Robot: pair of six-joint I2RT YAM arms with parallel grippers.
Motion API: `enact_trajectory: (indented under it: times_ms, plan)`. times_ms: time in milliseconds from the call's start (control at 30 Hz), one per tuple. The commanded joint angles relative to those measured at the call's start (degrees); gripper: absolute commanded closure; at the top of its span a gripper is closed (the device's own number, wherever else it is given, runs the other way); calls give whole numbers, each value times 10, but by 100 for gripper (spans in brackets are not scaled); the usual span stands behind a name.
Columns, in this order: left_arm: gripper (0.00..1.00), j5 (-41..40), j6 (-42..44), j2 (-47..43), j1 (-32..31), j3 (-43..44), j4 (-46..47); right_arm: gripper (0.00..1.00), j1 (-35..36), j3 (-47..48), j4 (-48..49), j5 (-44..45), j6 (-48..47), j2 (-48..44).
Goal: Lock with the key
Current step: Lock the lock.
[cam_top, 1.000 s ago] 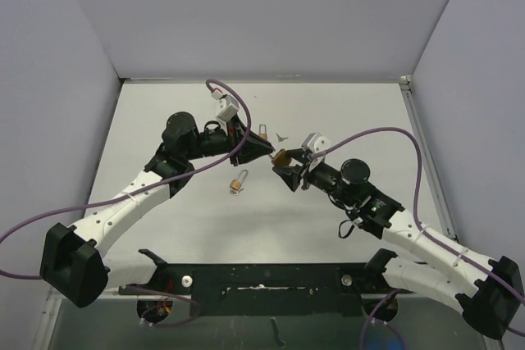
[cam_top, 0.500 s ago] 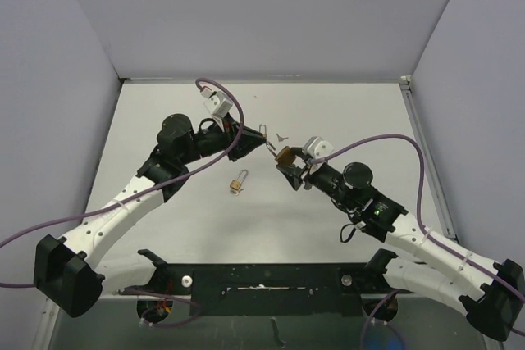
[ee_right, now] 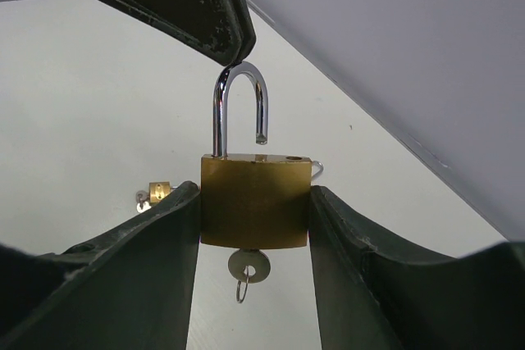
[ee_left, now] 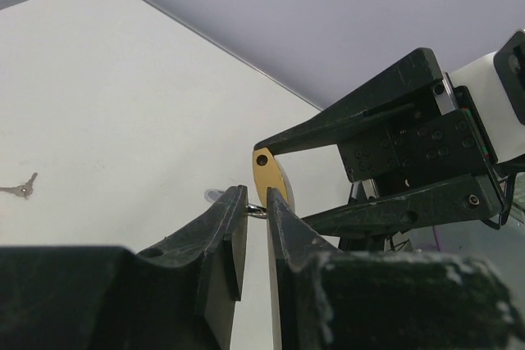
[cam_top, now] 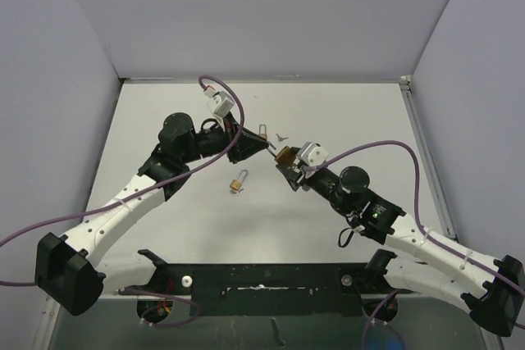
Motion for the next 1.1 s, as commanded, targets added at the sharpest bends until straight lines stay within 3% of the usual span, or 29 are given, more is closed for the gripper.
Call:
enact_trajectory:
  times_ms: [0, 600, 900, 1067]
  plan:
    - [85, 46, -28, 7, -4, 30, 33, 100, 8, 12, 84, 34, -25, -6]
    - [84, 27, 10, 26, -11, 22, 32, 100, 16, 26, 86, 31, -26, -18]
    - [74, 27, 99, -46, -11, -77, 151, 100, 16, 56, 25, 3, 21, -45]
    - [71, 58, 128, -83, -11, -94, 171, 100, 13, 72, -12, -26, 40, -66]
